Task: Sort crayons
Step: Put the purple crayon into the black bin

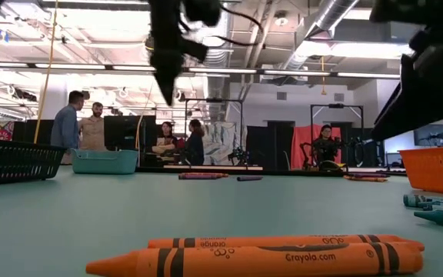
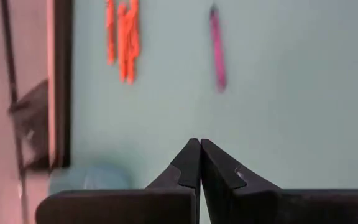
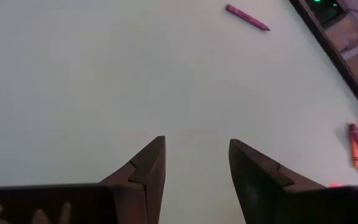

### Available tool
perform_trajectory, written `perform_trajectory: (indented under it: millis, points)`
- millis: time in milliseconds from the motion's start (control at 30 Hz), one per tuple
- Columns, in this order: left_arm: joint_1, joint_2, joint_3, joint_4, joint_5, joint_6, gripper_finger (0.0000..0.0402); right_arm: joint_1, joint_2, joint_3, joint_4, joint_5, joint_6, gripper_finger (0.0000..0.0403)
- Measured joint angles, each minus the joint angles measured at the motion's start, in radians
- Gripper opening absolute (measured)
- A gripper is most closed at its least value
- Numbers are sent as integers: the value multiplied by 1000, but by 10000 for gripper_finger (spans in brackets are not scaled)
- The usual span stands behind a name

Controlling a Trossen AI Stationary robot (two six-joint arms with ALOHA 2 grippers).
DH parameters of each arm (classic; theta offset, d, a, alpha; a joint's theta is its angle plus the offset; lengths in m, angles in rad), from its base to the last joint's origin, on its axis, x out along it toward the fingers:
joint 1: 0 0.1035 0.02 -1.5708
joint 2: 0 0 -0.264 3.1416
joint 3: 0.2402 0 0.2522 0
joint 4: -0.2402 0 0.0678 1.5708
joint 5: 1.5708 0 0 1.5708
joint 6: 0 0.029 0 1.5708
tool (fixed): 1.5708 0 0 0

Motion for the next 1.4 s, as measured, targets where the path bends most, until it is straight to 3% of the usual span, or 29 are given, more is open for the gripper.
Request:
perform_trajectory:
  millis: [200, 333, 500, 600, 767, 900, 1067, 1400]
  points:
    - [-59, -146, -4, -249, -80, -146, 0, -31, 0, -48, -23, 8, -3, 175]
    - [-116, -242, -57, -304, -74, -234, 0, -62, 0, -68, -22, 15, -39, 175]
    - [-198, -336, -225, -74, -29, -259, 6, -101, 0, -82, 8, 40, -99, 175]
    - [-226, -336, -344, 129, -28, -221, 33, -118, 0, -83, 41, 40, -136, 175]
    - [-170, -251, -460, 477, 46, -128, 113, -123, 0, -83, 110, 34, -176, 175]
    - [-83, -121, -452, 591, 113, -92, 157, -118, 0, -83, 132, -7, -175, 175]
    - [2, 25, -405, 607, 150, -42, 166, -92, 0, -83, 136, -16, -134, 175]
    - [78, 166, -339, 686, 239, -1, 167, -70, 0, -82, 134, -15, -96, 175]
